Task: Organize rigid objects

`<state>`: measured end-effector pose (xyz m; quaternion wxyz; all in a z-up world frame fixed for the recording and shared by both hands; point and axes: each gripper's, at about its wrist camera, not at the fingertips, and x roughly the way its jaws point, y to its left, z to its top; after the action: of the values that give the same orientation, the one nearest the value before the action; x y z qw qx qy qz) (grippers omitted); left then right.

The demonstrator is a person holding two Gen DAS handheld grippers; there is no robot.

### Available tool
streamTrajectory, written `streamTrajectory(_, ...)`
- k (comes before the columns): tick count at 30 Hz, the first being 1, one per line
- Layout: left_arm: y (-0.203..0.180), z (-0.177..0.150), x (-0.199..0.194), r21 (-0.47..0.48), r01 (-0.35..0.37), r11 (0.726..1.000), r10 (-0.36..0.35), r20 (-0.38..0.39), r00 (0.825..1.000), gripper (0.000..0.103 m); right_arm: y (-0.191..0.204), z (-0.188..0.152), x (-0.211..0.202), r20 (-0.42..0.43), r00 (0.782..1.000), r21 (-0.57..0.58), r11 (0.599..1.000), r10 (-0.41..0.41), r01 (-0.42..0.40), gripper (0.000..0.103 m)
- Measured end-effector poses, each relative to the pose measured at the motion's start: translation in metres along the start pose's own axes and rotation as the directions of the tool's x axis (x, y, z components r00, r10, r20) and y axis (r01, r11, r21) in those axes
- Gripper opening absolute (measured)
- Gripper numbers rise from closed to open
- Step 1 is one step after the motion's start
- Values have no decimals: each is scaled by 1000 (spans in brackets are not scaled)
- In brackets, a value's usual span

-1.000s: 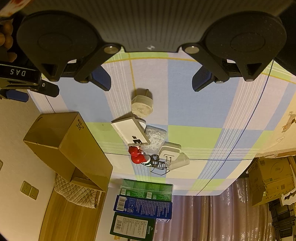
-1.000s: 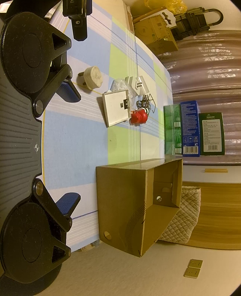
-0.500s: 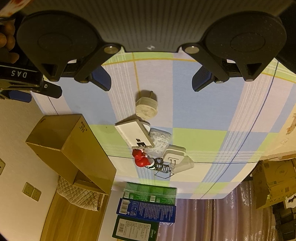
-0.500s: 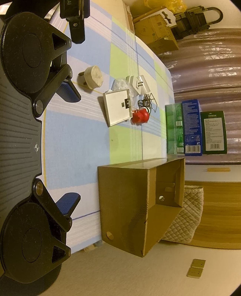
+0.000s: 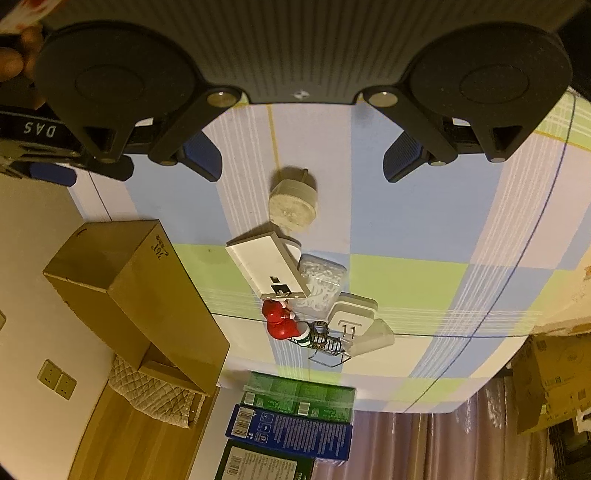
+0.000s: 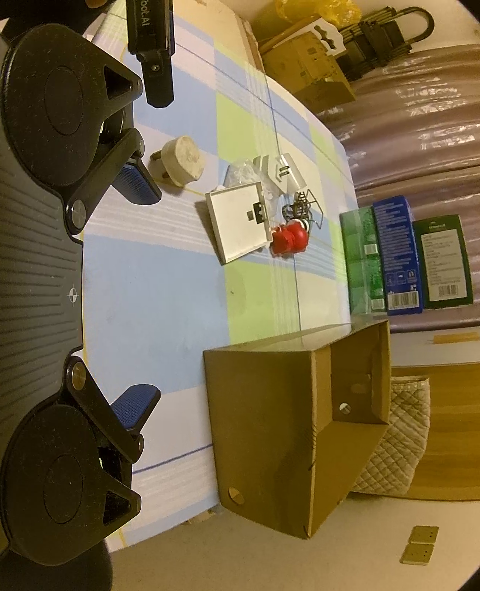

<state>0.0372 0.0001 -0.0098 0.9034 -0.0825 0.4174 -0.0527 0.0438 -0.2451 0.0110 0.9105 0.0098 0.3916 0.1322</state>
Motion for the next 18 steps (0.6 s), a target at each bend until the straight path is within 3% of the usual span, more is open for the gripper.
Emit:
streamTrajectory(8,6,7,23,37,-2,999,3,-8,1000,92,1,3,19,-23,1000,2,1000,10,-10,101)
streamTrajectory(13,5,10,40,103,62,993,-63,4,998,92,2,7,29,10,999,-11,999,33,-33,101)
streamTrajectory(18,-4,11,63,198,103,975,-104,-6,995,82,-1,5,46,16,999,-9,999,35,-35,100)
